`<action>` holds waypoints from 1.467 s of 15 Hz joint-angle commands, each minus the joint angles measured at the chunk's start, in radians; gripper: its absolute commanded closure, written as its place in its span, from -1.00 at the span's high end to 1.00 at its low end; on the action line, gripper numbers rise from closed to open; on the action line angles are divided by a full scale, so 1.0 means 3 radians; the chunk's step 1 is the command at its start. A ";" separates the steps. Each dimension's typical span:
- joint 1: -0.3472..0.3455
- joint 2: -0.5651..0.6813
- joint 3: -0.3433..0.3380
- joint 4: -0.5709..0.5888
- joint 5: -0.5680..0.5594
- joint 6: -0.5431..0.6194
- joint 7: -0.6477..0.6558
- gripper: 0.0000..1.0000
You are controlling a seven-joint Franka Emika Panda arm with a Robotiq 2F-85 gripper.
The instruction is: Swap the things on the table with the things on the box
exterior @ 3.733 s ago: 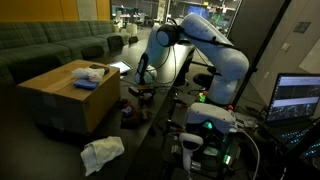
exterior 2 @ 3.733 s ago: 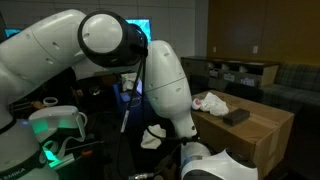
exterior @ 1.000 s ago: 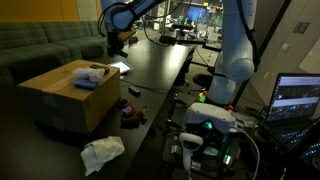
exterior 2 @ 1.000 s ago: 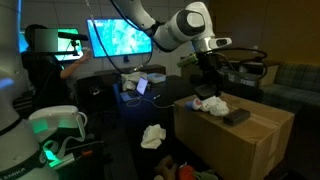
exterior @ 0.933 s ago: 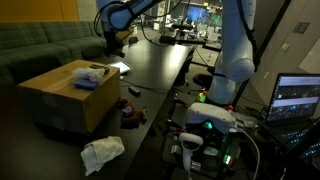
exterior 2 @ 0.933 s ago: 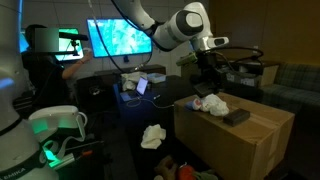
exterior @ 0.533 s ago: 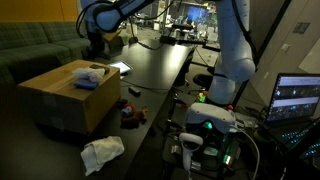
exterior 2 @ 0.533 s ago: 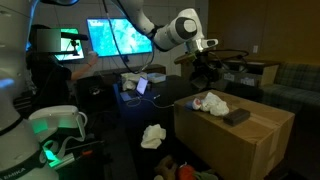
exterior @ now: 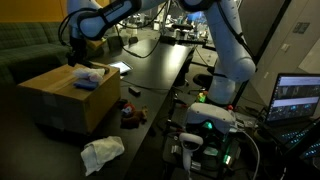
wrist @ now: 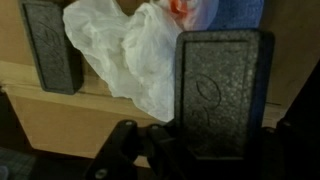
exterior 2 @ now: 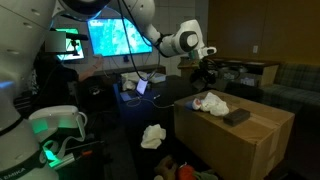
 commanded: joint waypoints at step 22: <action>0.0133 0.1984 -0.0521 0.2636 0.0504 -0.0091 0.0792 -0.19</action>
